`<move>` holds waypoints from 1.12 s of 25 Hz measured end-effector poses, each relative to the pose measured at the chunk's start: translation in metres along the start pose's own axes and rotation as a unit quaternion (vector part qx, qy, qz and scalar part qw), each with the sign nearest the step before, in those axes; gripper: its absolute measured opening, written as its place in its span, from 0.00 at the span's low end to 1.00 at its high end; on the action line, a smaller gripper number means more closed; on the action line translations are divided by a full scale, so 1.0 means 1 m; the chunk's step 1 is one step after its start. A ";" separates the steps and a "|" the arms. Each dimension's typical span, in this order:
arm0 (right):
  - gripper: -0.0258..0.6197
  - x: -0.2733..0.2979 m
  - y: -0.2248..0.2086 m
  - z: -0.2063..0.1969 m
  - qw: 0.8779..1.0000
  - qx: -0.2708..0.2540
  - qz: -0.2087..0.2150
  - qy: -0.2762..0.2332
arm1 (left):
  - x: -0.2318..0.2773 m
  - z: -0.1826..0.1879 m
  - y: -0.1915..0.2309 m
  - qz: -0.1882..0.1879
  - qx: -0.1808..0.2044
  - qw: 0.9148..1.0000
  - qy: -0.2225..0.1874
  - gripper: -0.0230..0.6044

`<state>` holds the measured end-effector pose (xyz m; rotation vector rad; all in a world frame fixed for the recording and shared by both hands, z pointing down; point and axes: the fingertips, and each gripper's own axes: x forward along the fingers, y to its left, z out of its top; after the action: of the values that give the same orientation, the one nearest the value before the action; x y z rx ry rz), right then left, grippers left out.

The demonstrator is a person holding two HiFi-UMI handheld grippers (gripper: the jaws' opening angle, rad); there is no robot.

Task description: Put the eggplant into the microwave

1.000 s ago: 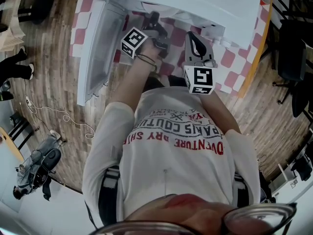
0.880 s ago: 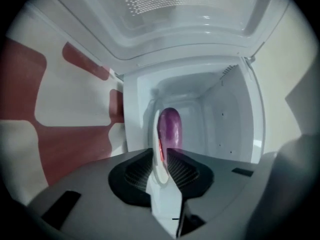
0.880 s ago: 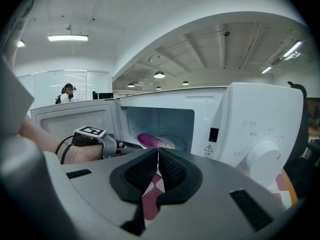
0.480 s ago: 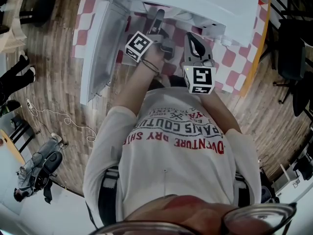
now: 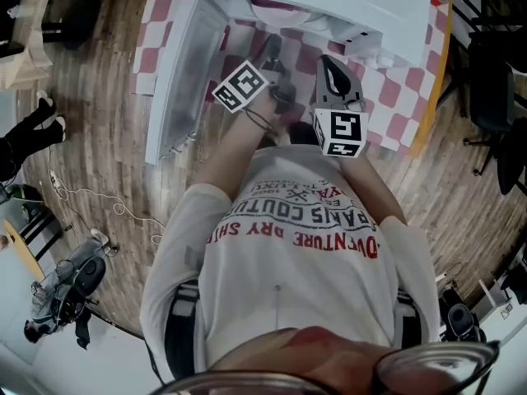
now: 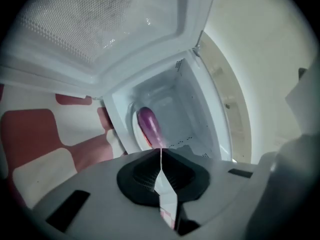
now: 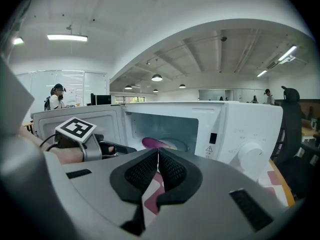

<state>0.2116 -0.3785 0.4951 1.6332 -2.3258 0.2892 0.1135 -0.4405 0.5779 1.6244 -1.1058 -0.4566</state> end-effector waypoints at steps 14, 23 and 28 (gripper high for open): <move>0.08 -0.059 0.044 0.035 0.997 0.005 -0.044 -0.069 | -0.102 0.015 -0.108 -0.059 0.384 0.922 -0.012 0.08; 0.08 -0.091 0.079 0.043 0.994 -0.019 -0.050 -0.096 | -0.170 0.012 -0.152 -0.107 0.556 0.821 -0.068 0.08; 0.08 -0.105 0.089 0.051 0.992 -0.025 -0.058 -0.111 | -0.191 0.010 -0.159 -0.125 0.568 0.811 -0.064 0.08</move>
<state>0.1553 -0.2721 0.4114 1.8510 -2.3595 0.0233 0.0792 -0.2865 0.3857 2.8450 -1.3706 -0.0067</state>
